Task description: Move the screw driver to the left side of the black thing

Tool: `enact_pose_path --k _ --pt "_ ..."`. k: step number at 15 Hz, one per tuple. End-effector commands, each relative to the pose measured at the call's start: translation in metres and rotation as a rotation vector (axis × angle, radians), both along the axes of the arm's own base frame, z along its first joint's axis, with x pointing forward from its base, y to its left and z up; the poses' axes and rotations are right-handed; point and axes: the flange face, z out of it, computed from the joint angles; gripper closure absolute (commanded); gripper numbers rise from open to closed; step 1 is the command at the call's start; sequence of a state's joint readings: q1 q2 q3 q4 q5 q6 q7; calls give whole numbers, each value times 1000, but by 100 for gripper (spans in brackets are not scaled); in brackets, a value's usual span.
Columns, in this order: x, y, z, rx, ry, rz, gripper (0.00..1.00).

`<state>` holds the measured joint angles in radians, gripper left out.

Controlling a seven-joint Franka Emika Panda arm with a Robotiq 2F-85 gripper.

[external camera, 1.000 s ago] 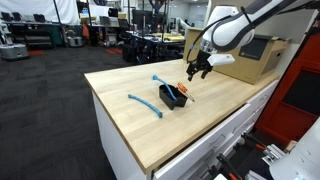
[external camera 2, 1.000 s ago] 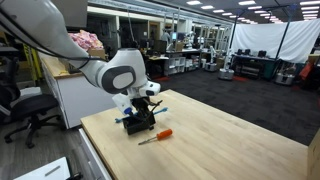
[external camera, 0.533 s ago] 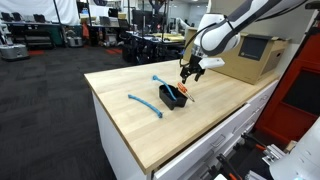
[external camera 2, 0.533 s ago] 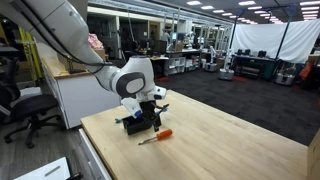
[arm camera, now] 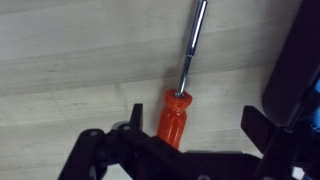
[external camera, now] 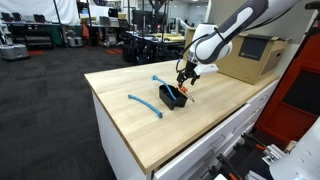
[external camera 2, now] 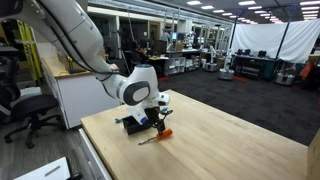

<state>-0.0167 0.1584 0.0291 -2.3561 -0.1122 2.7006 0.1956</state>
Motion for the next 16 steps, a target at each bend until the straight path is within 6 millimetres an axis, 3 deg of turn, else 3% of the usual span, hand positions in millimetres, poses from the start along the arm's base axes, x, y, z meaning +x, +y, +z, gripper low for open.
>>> enact_pose_path --k 1,4,5,7,15,16 --pt "14 -3 -21 5 6 -5 0" --pt "20 -6 -29 7 15 -31 0" --pt "21 -7 -30 2 18 -40 25" --pt "24 -7 -32 0 19 -54 33" --pt "27 -5 -32 0 13 -79 91" --pt "26 -5 -32 1 12 -81 93"
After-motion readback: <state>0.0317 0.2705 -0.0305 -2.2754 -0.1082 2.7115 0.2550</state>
